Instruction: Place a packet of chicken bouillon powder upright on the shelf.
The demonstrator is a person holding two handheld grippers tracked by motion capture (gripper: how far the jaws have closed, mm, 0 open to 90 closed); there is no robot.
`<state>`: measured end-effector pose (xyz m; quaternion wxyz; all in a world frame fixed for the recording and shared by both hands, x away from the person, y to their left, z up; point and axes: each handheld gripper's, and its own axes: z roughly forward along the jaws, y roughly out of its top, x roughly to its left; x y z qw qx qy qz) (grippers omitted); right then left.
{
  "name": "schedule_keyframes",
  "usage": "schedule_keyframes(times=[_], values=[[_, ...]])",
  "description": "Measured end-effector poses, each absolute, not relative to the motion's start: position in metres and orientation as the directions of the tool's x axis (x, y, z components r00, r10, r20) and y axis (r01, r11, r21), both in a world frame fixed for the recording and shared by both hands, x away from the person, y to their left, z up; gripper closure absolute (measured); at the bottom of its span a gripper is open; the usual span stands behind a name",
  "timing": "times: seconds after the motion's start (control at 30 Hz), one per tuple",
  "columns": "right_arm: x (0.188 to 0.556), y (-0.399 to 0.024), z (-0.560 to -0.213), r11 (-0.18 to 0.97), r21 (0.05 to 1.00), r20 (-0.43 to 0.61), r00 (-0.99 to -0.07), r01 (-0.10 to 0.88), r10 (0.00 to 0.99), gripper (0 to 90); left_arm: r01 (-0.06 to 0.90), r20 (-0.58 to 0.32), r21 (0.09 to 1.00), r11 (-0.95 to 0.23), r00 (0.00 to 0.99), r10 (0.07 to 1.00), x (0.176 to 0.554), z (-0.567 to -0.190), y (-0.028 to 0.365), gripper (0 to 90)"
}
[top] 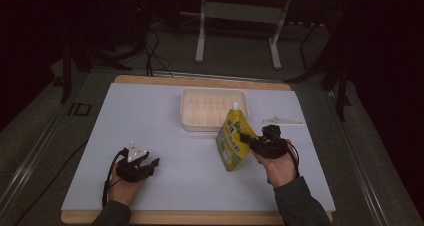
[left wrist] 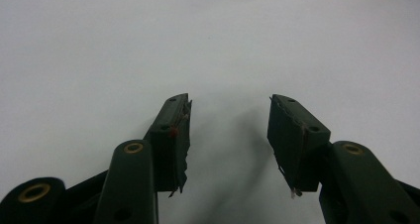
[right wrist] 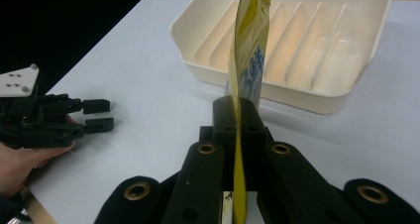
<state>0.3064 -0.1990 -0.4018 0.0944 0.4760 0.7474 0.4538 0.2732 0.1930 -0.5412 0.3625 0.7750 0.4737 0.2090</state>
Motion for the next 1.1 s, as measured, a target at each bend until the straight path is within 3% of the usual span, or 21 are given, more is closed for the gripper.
schedule_keyframes(times=[1.1], values=[[0.303, -0.212, -0.391, 0.098, 0.799, 0.269, -0.499, 0.593, 0.824, 90.0, 0.565, -0.027, 0.778, -0.273, 0.464, 0.886, 0.272, -0.540, 0.194, 50.0]])
